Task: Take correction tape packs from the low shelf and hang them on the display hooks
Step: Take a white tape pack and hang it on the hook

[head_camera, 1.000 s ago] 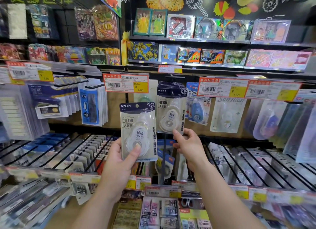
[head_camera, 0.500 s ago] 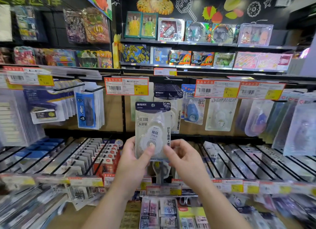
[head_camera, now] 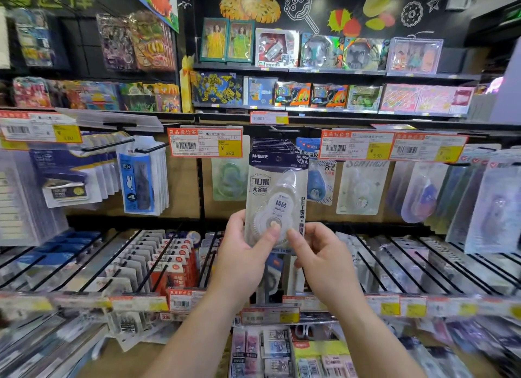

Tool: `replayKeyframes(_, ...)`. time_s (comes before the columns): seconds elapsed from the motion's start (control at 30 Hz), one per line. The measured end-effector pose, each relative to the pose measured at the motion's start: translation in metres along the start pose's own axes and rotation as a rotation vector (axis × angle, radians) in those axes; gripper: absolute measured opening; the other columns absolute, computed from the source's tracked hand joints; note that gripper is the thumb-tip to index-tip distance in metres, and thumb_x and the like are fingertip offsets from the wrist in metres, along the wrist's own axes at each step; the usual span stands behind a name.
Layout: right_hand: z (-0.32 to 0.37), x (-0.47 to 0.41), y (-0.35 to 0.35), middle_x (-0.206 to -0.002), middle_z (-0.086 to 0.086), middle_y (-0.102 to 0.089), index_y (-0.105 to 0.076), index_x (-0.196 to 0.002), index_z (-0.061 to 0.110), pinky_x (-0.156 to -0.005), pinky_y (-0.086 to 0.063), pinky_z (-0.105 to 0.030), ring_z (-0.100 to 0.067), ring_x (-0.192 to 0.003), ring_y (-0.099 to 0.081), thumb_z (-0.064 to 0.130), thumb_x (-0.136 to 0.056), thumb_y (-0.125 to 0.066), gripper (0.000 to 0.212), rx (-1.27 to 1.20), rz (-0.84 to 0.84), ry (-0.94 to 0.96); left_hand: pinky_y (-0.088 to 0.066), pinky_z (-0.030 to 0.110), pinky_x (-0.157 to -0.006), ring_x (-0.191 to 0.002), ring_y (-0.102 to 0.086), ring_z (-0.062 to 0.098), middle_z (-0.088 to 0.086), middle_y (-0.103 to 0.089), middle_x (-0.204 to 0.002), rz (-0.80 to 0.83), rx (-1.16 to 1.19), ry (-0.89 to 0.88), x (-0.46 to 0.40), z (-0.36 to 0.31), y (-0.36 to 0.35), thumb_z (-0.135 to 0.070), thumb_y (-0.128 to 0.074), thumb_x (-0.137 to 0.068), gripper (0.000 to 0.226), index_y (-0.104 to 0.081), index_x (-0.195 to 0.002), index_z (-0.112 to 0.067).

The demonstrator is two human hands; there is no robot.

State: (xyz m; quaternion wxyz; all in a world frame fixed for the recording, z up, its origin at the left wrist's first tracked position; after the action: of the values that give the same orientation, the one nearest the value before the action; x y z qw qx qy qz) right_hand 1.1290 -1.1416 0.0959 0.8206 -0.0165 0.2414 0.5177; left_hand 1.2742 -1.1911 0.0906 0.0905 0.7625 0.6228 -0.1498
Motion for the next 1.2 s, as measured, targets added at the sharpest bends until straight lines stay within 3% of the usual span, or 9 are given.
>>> replayKeyframes(0.1,-0.001,-0.003,0.001,-0.079,-0.017,-0.064,-0.063,-0.083,0.021,-0.063,-0.051,-0.043,-0.014,-0.061,-0.053,0.035,-0.093,-0.062,0.017,0.014,-0.003,-0.005,-0.056,0.041,-0.095,-0.102,-0.069,0.006,-0.013,-0.073,-0.109,0.005,0.017,0.002,-0.002,-0.001,-0.003,-0.033,-0.070,-0.090,0.031,-0.054,-0.116,-0.037)
replayKeyframes(0.17,-0.003,-0.003,0.001,-0.081,-0.019,-0.065,-0.064,-0.085,0.019,-0.052,-0.050,-0.027,-0.010,-0.059,-0.053,0.032,-0.094,-0.062,0.016,-0.011,0.000,-0.011,-0.056,0.042,-0.094,-0.102,-0.070,0.007,-0.012,-0.073,-0.109,0.005,0.029,0.008,-0.002,0.001,-0.004,-0.032,-0.070,-0.090,0.032,-0.054,-0.118,-0.035)
replayKeyframes(0.23,-0.005,-0.004,0.000,-0.083,-0.019,-0.065,-0.064,-0.087,0.018,-0.051,-0.047,-0.014,-0.008,-0.060,-0.054,0.031,-0.094,-0.062,0.015,-0.031,0.006,-0.016,-0.056,0.042,-0.094,-0.103,-0.070,0.008,-0.011,-0.073,-0.110,0.001,0.030,0.011,-0.003,0.003,-0.003,-0.032,-0.070,-0.089,0.034,-0.054,-0.119,-0.034)
replayKeyframes(0.37,-0.010,-0.009,0.000,-0.077,-0.011,-0.066,-0.063,-0.085,0.026,-0.059,-0.054,-0.032,-0.016,-0.062,-0.056,0.039,-0.093,-0.061,0.016,0.059,0.001,0.007,-0.057,0.029,-0.088,-0.098,-0.068,0.000,-0.014,-0.072,-0.107,-0.020,-0.069,-0.016,-0.006,0.006,0.000,-0.035,-0.069,-0.090,0.029,-0.055,-0.116,-0.037)
replayKeyframes(0.47,-0.016,-0.013,0.006,-0.066,0.000,-0.062,-0.059,-0.084,0.031,-0.054,-0.047,-0.025,-0.006,-0.056,-0.054,0.052,-0.092,-0.056,0.023,0.264,-0.028,0.043,-0.054,0.020,-0.075,-0.089,-0.065,-0.003,-0.016,-0.070,-0.099,-0.053,-0.372,-0.073,-0.008,0.007,0.009,-0.050,-0.061,-0.091,0.015,-0.059,-0.103,-0.041)
replayKeyframes(0.53,-0.019,-0.015,0.010,-0.064,0.005,-0.061,-0.055,-0.083,0.030,-0.057,-0.049,-0.033,-0.008,-0.061,-0.056,0.060,-0.091,-0.049,0.032,0.449,-0.039,0.052,-0.049,0.026,-0.064,-0.076,-0.061,0.004,-0.011,-0.065,-0.086,-0.065,-0.602,-0.118,-0.009,0.010,0.014,-0.063,-0.053,-0.089,0.029,-0.061,-0.087,-0.036)
replayKeyframes(0.63,-0.018,-0.020,0.011,-0.065,0.004,-0.059,-0.051,-0.080,0.025,-0.059,-0.049,-0.035,-0.012,-0.064,-0.056,0.064,-0.092,-0.043,0.041,0.622,-0.061,0.077,-0.032,0.028,-0.055,-0.065,-0.049,0.010,-0.004,-0.052,-0.069,-0.102,-0.804,-0.161,-0.012,0.009,0.018,-0.065,-0.047,-0.090,0.051,-0.050,-0.066,-0.021)
replayKeyframes(0.9,-0.020,-0.035,0.006,-0.067,0.006,-0.058,-0.052,-0.084,0.026,-0.050,-0.034,-0.026,-0.007,-0.064,-0.053,0.064,-0.093,-0.041,0.041,0.716,-0.047,0.106,-0.028,0.033,-0.053,-0.061,-0.048,0.014,-0.003,-0.047,-0.065,-0.072,-0.879,-0.148,-0.035,0.021,0.018,-0.066,-0.045,-0.091,0.053,-0.044,-0.065,-0.019)
replayKeyframes(1.2,-0.035,-0.059,-0.002,-0.068,0.007,-0.059,-0.053,-0.089,0.025,-0.054,-0.043,-0.029,-0.010,-0.064,-0.056,0.064,-0.094,-0.040,0.042,0.706,-0.005,0.100,-0.036,0.033,-0.054,-0.063,-0.054,0.015,-0.002,-0.055,-0.069,-0.061,-0.907,-0.119,-0.059,0.037,0.016,-0.068,-0.041,-0.090,0.053,-0.054,-0.074,-0.019)
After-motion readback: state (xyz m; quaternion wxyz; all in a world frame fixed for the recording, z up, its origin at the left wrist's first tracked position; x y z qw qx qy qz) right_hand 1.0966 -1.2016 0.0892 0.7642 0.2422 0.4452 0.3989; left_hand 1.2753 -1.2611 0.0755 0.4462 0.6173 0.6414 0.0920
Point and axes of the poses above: each hand's wrist, its own x-axis away from the middle knuckle, its own y-axis out of the back of the hand, z = x × y, the point moved 8 cm from there along -x, towards the middle knuckle
